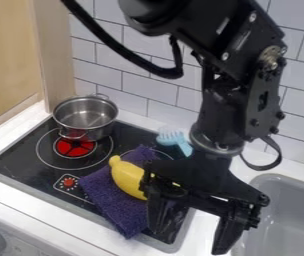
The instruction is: Move the gray pan forward
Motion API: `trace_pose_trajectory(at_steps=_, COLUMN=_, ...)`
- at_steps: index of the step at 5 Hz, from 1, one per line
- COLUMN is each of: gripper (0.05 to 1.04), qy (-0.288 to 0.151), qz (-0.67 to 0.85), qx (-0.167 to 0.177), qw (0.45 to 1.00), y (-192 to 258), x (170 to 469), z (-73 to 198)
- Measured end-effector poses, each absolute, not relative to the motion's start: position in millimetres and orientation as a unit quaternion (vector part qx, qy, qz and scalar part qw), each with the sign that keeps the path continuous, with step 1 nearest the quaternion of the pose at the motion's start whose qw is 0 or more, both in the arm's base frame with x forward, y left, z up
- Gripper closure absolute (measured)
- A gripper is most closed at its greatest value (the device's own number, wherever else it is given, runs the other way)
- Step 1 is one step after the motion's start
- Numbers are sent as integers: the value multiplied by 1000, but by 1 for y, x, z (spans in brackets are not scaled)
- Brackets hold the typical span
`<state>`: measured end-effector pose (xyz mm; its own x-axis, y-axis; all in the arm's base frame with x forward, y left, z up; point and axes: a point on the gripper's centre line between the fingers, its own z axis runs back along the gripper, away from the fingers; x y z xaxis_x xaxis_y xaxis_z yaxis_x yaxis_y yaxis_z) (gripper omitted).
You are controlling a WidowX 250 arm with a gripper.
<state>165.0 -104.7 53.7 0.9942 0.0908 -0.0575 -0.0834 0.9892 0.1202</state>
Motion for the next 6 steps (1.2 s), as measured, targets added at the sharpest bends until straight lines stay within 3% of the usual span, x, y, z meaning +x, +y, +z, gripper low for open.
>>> trace_pose_trajectory(at_steps=1, gripper=83, qy=51, qz=52, qx=71, qw=995, y=-96, x=155, z=46)
trace_pose_trajectory(at_steps=3, gripper=83, qy=71, qz=227, qx=59, qw=970, y=-47, x=169, z=56)
trace_pose_trajectory(at_steps=5, gripper=83, qy=23, qz=380, qx=48, qw=924, y=25, x=218, z=79)
trace_pose_trajectory(at_steps=6, gripper=83, qy=17, qz=426, qx=57, qw=903, y=60, x=246, z=77)
